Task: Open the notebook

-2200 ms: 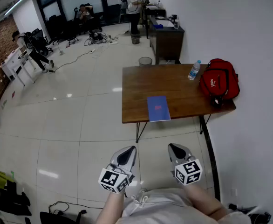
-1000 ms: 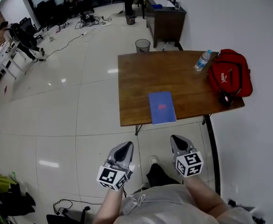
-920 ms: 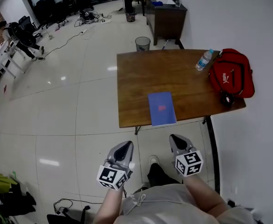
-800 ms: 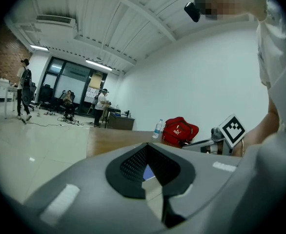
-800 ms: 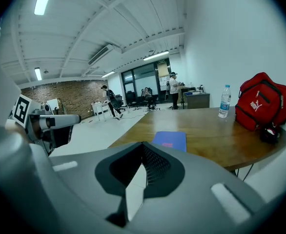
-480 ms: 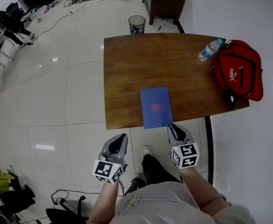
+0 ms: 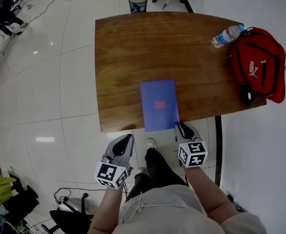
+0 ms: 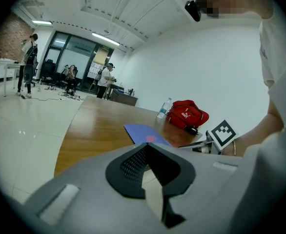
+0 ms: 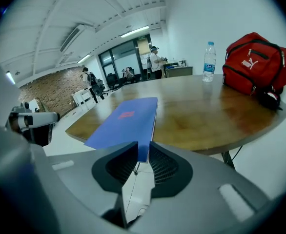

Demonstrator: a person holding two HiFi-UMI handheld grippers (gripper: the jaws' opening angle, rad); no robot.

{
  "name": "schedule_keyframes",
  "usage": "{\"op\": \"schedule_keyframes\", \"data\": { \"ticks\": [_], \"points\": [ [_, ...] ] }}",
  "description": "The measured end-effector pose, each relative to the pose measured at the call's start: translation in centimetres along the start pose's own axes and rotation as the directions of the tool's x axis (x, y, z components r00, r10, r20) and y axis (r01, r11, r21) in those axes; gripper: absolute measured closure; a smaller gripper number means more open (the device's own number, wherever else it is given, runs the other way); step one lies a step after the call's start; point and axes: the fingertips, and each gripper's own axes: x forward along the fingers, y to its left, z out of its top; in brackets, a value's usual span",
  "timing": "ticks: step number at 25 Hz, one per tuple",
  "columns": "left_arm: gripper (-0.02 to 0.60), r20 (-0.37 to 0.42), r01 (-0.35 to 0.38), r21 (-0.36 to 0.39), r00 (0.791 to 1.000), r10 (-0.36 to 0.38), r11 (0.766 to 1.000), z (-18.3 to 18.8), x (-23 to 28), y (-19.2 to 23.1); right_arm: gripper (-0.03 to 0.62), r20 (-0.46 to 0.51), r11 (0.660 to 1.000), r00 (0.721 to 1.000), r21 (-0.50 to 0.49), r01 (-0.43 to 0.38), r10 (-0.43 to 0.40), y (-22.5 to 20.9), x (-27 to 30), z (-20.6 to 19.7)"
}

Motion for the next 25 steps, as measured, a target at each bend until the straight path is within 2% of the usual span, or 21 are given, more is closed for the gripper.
{"op": "schedule_keyframes", "data": {
  "ticks": [7, 15, 25],
  "points": [
    [0.577, -0.014, 0.021, -0.011, 1.000, -0.021, 1.000, 0.1, 1.4, 0.3, 0.528, 0.003, 0.996, 1.000, 0.091, 0.001, -0.001, -0.4, 0.2, -0.3],
    [0.577, -0.007, 0.036, -0.015, 0.999, -0.037, 0.999, 0.4, 1.6, -0.2, 0.562, -0.021, 0.997, 0.999, 0.065, 0.041, -0.040, -0.7, -0.2, 0.1],
    [0.577, 0.055, 0.024, 0.018, 0.998, -0.025, 1.000, 3.3, -0.3, -0.4, 0.579, 0.055, 0.999, 0.998, 0.038, 0.010, -0.012, 1.3, -2.4, 4.1]
  ]
}}
